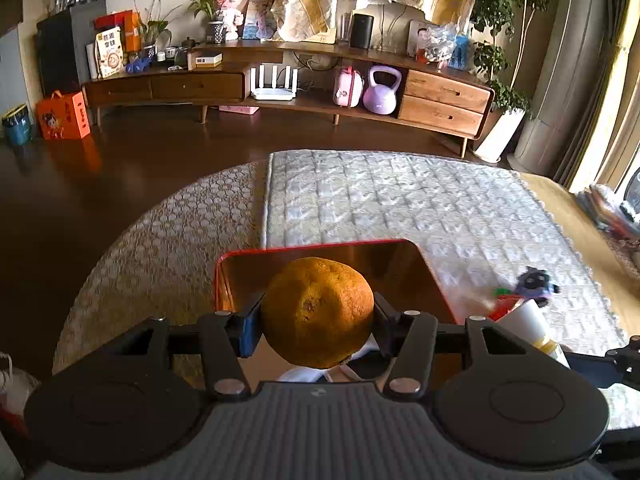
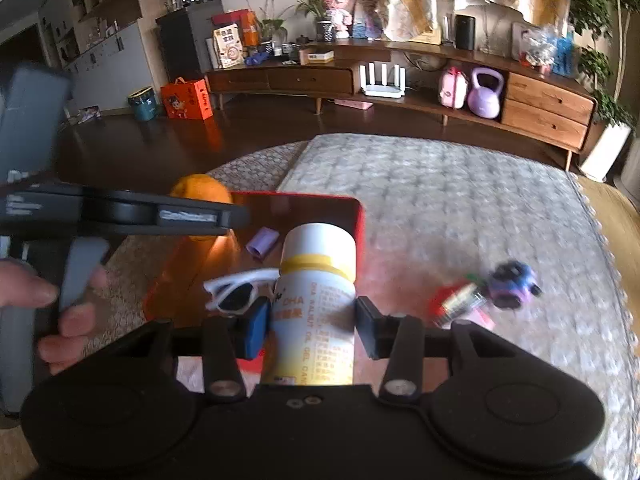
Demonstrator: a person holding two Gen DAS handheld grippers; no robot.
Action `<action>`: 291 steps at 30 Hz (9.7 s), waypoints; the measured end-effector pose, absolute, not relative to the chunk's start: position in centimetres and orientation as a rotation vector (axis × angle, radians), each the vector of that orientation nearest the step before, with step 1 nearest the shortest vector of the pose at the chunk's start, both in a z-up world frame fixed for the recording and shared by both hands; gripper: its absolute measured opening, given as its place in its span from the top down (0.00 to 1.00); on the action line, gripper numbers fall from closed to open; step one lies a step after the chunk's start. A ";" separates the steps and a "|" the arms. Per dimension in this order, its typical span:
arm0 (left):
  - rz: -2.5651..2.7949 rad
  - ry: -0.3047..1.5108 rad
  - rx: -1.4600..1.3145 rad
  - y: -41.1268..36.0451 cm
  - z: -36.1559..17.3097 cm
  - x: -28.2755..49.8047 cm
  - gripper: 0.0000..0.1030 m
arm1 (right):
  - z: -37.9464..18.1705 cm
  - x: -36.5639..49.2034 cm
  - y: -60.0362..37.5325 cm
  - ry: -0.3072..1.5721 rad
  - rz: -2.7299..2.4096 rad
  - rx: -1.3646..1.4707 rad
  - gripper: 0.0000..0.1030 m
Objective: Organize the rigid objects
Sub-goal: 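Carry the orange and bottle into the red box and open both tools, then grasp the purple-blue toy figure with the left tool while the right tool approaches the tape roll, then carry the toy and round metal lid into the red box and open both tools, then withdraw both tools from the box toward the red item and pink block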
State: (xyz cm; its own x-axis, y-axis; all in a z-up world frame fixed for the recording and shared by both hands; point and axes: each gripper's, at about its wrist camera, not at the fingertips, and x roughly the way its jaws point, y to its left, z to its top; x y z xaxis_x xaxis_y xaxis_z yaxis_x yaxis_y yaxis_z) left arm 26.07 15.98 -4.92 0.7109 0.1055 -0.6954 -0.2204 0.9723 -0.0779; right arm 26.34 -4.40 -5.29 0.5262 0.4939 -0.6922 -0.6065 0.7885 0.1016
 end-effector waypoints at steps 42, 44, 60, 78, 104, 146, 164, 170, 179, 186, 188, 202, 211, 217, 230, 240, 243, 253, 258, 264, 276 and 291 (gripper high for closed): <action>0.161 0.883 -0.083 17.3 -10.0 31.0 0.45 | -8.0 26.7 -0.4 0.772 0.746 -0.195 0.44; 0.165 0.874 -0.087 17.2 -9.5 30.7 0.39 | -7.6 26.5 -0.9 0.769 0.745 -0.183 0.44; 0.105 0.803 -0.074 13.6 -5.5 26.2 0.33 | -4.5 24.5 -7.8 0.744 0.687 -0.096 0.30; -0.025 0.756 -0.030 5.2 -3.8 23.3 0.20 | -5.4 22.6 -18.2 0.678 0.615 -0.063 0.00; -0.158 0.838 -0.031 -5.2 -6.7 34.1 0.19 | -12.3 26.7 -21.7 0.730 0.610 -0.108 0.03; -0.132 0.874 0.131 -8.3 -13.7 40.4 0.49 | -15.3 29.3 -18.3 0.738 0.609 -0.170 0.26; -0.132 0.825 0.085 -7.1 -10.4 38.1 0.49 | -12.5 27.7 -21.3 0.699 0.522 -0.139 0.26; -0.144 0.802 0.067 -6.3 -8.5 36.4 0.49 | -10.6 27.0 -22.1 0.681 0.514 -0.125 0.26; -0.137 0.790 -0.002 -3.1 -5.0 32.4 0.49 | -7.9 25.3 -22.1 0.635 0.537 -0.152 0.26; -0.099 0.789 -0.025 0.4 -3.1 29.3 0.49 | -5.9 23.7 -20.5 0.606 0.570 -0.177 0.26; -0.085 0.788 -0.029 1.4 -2.8 28.6 0.49 | -5.5 23.3 -19.8 0.601 0.584 -0.191 0.26; 0.007 0.767 -0.052 9.3 -1.7 24.6 0.49 | -4.3 23.5 -12.9 0.630 0.674 -0.214 0.26; 0.063 0.800 -0.064 14.0 -3.7 23.4 0.49 | -4.6 25.8 -8.1 0.627 0.703 -0.243 0.26; 0.063 0.828 -0.034 15.2 -5.9 22.8 0.49 | -5.5 27.8 -4.8 0.640 0.709 -0.306 0.26; 0.029 0.816 0.001 15.5 -8.7 23.0 0.49 | -8.2 32.8 1.6 0.764 0.734 -0.295 0.26; 0.038 0.808 -0.012 16.3 -9.9 23.1 0.49 | -10.0 33.9 4.3 0.814 0.741 -0.297 0.26; 0.043 0.809 -0.015 16.4 -10.1 23.2 0.49 | -10.4 34.0 4.8 0.821 0.733 -0.311 0.26; 0.028 0.818 -0.025 16.4 -10.7 23.5 0.49 | -10.5 33.5 4.1 0.825 0.726 -0.288 0.26; 0.044 0.823 -0.026 16.3 -10.6 23.4 0.49 | -9.3 32.4 3.1 0.808 0.742 -0.269 0.25; 0.055 0.822 -0.013 16.1 -10.1 23.0 0.48 | -7.3 31.0 1.1 0.778 0.757 -0.230 0.24; 0.065 0.798 0.002 14.7 -8.1 21.5 0.42 | -4.2 28.4 -3.3 0.744 0.745 -0.151 0.20; 0.051 0.743 -0.004 10.9 -5.1 19.9 0.33 | -3.4 25.5 -10.5 0.708 0.711 -0.070 0.11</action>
